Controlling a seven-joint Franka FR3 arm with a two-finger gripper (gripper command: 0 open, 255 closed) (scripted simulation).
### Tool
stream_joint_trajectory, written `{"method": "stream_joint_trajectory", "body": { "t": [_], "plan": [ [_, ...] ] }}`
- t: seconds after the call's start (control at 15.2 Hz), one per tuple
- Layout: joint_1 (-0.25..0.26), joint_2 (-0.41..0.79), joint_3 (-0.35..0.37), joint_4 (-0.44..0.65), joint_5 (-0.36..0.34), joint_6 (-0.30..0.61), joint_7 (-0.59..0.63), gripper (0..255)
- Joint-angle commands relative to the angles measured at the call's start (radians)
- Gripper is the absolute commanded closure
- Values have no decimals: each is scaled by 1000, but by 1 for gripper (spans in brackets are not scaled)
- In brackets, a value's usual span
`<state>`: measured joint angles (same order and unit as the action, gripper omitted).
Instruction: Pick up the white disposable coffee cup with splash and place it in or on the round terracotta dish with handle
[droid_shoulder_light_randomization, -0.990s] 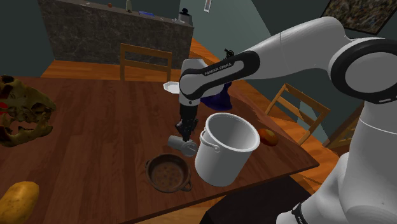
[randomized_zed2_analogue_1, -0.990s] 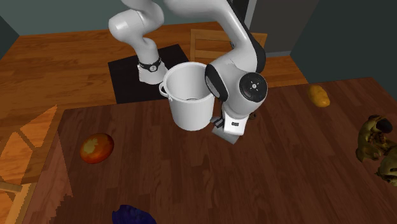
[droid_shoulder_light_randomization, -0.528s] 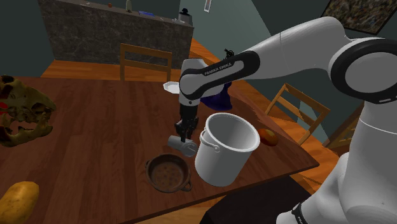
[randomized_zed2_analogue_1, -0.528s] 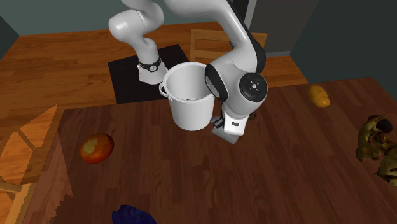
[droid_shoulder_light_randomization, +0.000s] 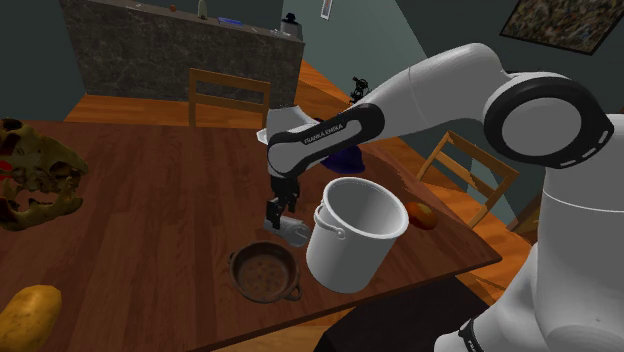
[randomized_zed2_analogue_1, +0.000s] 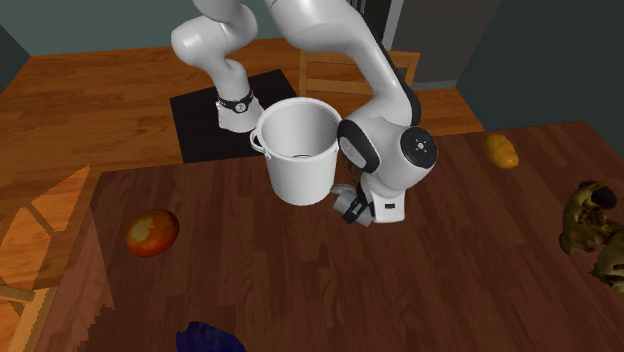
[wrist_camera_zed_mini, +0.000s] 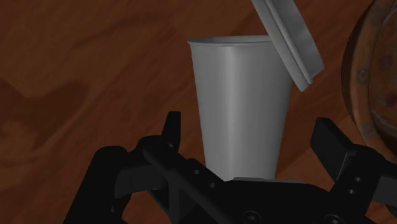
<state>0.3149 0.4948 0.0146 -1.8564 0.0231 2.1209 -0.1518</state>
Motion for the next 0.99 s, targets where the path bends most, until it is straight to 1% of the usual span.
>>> {"method": "stream_joint_trajectory", "body": {
  "t": [0.0, 0.13, 0.66, 0.73, 0.92],
  "plan": [
    [0, 15, 0, -7, -2, 23, -3, 0],
    [0, 31, 0, -21, -2, 53, -3, 0],
    [0, 31, 0, -21, -2, 53, -3, 0],
    [0, 31, 0, -21, -2, 53, -3, 255],
    [1, 30, 0, -23, -2, 53, -3, 255]
  ]
}}
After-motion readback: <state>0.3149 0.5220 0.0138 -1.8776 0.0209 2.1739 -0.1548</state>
